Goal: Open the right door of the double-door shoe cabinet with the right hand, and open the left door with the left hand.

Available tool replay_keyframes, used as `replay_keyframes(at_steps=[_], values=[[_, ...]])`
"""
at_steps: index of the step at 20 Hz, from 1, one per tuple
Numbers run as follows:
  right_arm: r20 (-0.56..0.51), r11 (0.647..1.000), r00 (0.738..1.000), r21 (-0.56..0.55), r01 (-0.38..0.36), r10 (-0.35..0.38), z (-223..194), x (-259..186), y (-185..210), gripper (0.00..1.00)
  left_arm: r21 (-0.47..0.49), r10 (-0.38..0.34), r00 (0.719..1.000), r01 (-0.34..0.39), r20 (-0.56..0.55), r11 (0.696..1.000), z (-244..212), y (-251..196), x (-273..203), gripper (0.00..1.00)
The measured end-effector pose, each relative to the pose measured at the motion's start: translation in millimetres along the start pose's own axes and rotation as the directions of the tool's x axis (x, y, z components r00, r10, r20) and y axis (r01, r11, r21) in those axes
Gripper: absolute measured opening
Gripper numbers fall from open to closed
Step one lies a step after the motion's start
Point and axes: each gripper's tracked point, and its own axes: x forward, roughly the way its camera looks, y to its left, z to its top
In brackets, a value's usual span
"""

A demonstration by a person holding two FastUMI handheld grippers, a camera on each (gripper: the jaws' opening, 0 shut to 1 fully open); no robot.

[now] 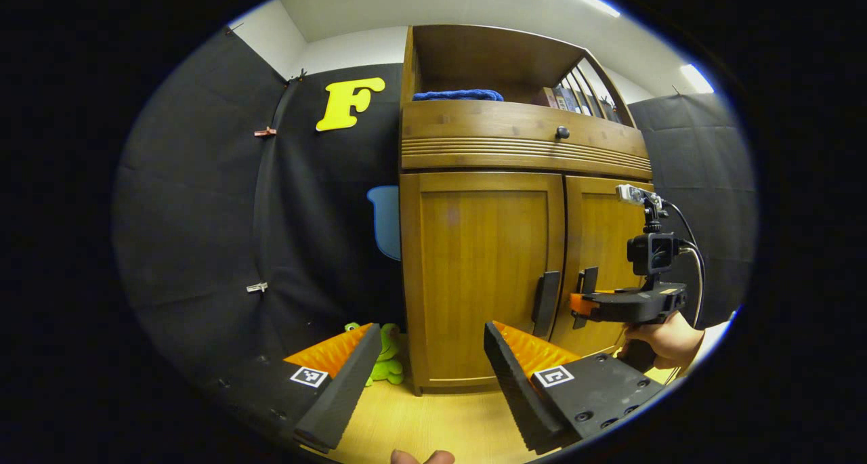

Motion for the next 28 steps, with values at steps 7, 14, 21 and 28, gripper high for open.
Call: replay_keyframes(at_steps=[7,14,21,28], values=[[-0.011,1.0,1.0,-0.016,-0.025,0.025,-3.0,-21.2,-2.7,0.25,-0.011,0.017,1.0,-0.017,0.014,1.0,7.7,-3.4,-9.7,0.92],[-0.021,0.994,0.994,-0.007,-0.111,0.111,-8.7,-76.5,-19.0,0.25,-0.009,0.032,0.999,-0.032,0.033,0.999,15.6,-40.3,-18.2,0.94],[-0.044,0.98,0.98,-0.025,-0.195,0.194,-16.0,-127.7,-49.0,0.25,-0.014,0.038,0.999,-0.037,0.037,0.999,26.0,-91.5,-22.0,0.95],[-0.066,0.974,0.974,-0.061,-0.22,0.216,-20.6,-163.8,-82.9,0.25,-0.017,0.037,0.998,-0.036,0.045,0.999,36.2,-123.5,-14.5,0.94]])
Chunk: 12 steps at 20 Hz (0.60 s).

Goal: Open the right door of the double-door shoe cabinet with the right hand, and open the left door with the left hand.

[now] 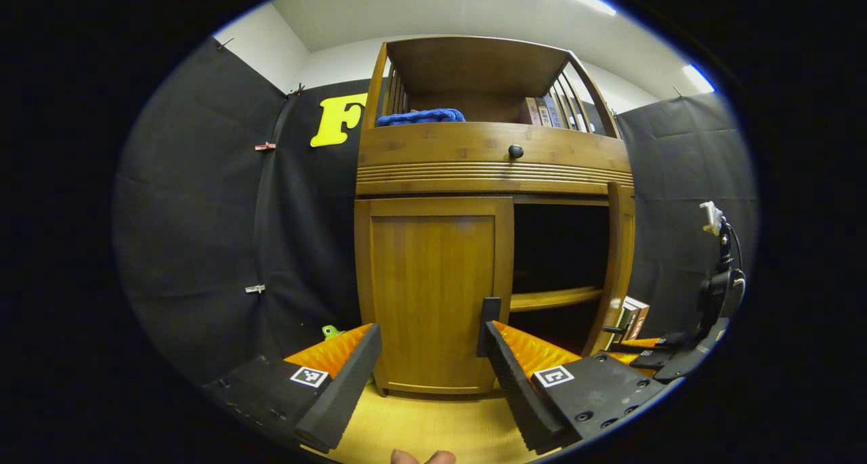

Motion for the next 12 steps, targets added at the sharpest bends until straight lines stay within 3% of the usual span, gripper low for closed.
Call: replay_keyframes(at_steps=[12], values=[[-0.004,0.996,0.996,0.029,0.084,-0.084,-9.5,-57.2,-65.2,0.24,0.011,-0.085,0.996,0.085,-0.01,0.996,-1.9,-55.6,10.5,0.95]])
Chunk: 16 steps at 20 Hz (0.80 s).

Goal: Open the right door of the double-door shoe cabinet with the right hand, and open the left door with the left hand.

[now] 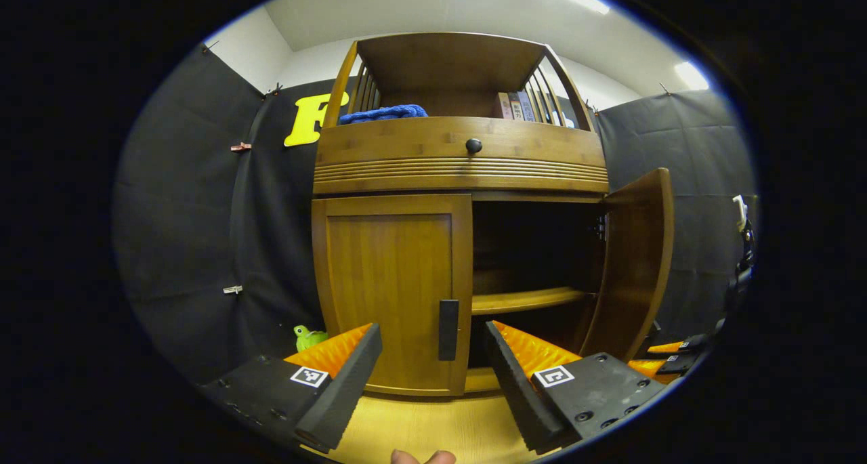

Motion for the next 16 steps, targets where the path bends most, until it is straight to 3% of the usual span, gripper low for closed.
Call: replay_keyframes(at_steps=[4,12,16], values=[[0.013,0.999,0.999,-0.024,0.046,-0.045,2.3,-12.8,-27.1,0.23,0.001,-0.02,1.0,0.02,0.002,1.0,0.5,-13.3,4.0,0.95],[0.036,0.983,0.983,0.048,0.178,-0.18,7.5,-32.0,-107.2,0.18,0.0,-0.047,0.999,0.047,-0.002,0.999,-0.4,-30.8,15.2,0.95],[0.029,0.981,0.986,0.108,0.161,-0.165,5.7,-34.6,-119.3,0.18,0.005,-0.063,0.998,0.063,0.008,0.998,-3.0,-35.2,28.5,0.95]])
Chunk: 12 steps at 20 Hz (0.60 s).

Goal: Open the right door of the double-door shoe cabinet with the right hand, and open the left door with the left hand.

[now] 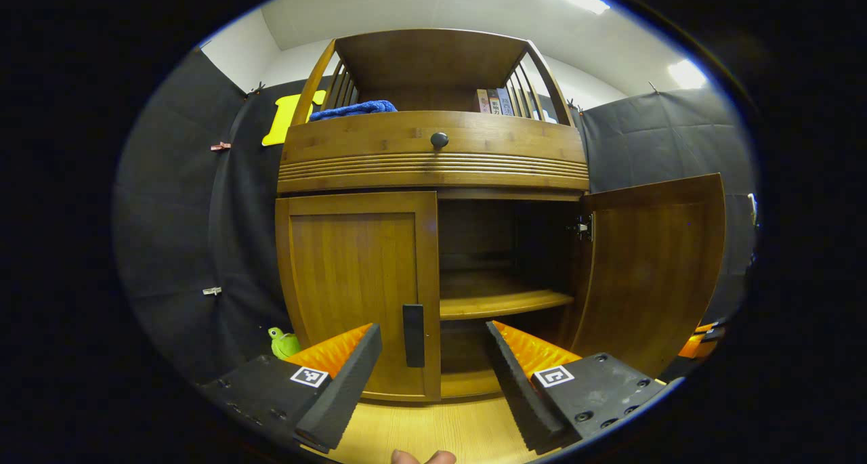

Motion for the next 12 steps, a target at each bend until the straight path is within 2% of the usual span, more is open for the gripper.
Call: replay_keyframes(at_steps=[4,6,7,9,12], values=[[0.018,0.998,0.999,-0.053,0.027,-0.026,3.5,-8.1,-10.7,0.18,-0.005,0.008,1.0,-0.008,-0.014,1.0,-8.8,6.4,21.2,0.92],[0.045,0.992,0.995,-0.084,0.091,-0.088,7.0,-16.1,-27.3,0.17,-0.003,0.019,0.999,-0.019,-0.031,1.0,-17.3,12.0,34.7,0.95],[0.059,0.988,0.991,-0.091,0.127,-0.122,9.7,-20.1,-37.2,0.17,0.0,0.026,0.999,-0.026,-0.04,1.0,-22.1,15.4,40.5,0.92],[0.07,0.987,0.987,-0.064,0.146,-0.141,13.1,-26.5,-42.7,0.2,0.014,0.037,0.998,-0.037,-0.056,0.999,-31.0,19.4,54.6,0.92],[0.095,0.973,0.972,-0.055,0.222,-0.216,19.0,-42.3,-58.8,0.59,0.012,0.027,0.997,-0.027,-0.076,1.0,-43.6,20.9,77.4,0.92]])
